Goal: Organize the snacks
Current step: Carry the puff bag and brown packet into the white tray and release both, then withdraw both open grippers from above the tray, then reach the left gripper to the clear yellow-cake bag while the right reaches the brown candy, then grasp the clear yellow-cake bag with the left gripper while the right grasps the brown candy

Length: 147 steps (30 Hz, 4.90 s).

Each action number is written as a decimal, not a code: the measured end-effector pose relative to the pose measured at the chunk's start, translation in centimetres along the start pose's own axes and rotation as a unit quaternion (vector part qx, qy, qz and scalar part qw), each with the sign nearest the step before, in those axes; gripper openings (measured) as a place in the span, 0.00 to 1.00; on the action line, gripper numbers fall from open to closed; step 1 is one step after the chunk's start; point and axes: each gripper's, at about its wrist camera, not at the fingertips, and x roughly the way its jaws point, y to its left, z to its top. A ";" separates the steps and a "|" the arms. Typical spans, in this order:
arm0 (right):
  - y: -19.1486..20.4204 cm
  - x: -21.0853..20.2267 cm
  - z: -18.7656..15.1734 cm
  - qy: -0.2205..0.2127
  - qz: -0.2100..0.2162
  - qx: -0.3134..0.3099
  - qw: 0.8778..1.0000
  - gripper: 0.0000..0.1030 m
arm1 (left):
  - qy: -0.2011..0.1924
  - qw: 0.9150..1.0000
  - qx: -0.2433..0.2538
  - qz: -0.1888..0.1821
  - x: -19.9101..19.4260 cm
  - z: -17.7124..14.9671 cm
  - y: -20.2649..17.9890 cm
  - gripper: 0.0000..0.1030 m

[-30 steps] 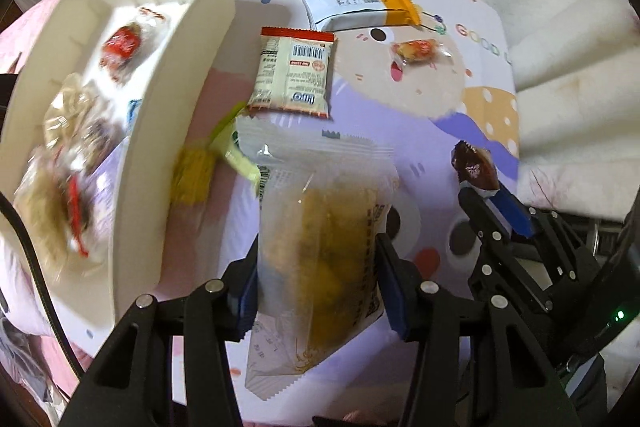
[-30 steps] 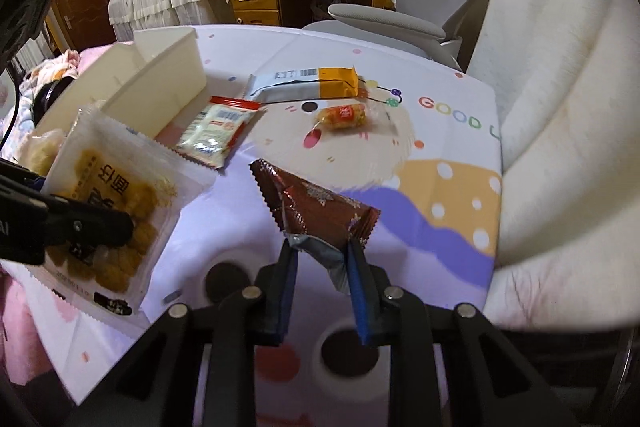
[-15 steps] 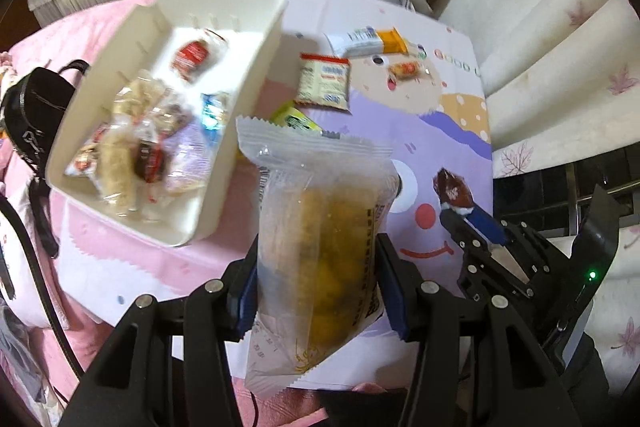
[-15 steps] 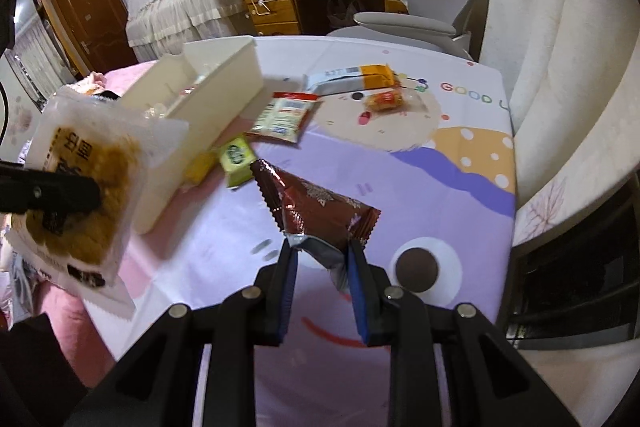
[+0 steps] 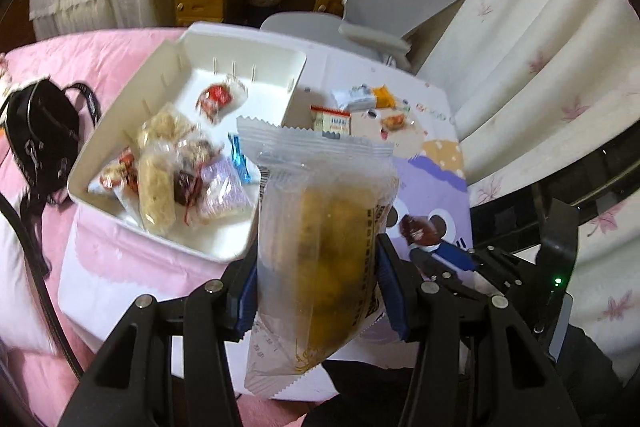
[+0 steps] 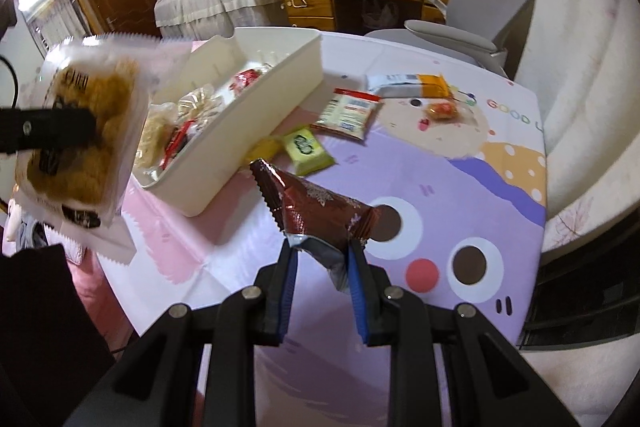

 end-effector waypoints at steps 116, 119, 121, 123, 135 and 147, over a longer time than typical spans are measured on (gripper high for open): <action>0.6 12.2 5.5 0.076 0.118 0.087 0.986 0.64 | 0.087 0.993 -0.084 -0.003 14.0 -3.4 6.6 0.88; 0.8 13.2 6.0 0.091 0.118 0.075 0.986 0.64 | 0.087 0.991 -0.098 -0.005 14.7 -3.5 6.8 0.88; 1.0 13.8 6.1 0.101 0.117 0.066 0.986 0.64 | 0.086 0.991 -0.104 -0.006 15.0 -3.6 6.9 0.88; 1.2 14.2 6.3 0.108 0.120 0.059 0.985 0.61 | 0.087 0.990 -0.112 -0.006 15.3 -3.6 7.0 0.88; 2.4 15.7 6.4 0.140 0.134 0.030 0.981 0.38 | 0.100 0.981 -0.160 -0.032 17.3 -3.6 6.9 0.70; 2.9 15.1 6.7 0.123 0.141 0.026 0.982 0.24 | 0.100 0.978 -0.176 -0.048 17.6 -3.7 6.5 0.46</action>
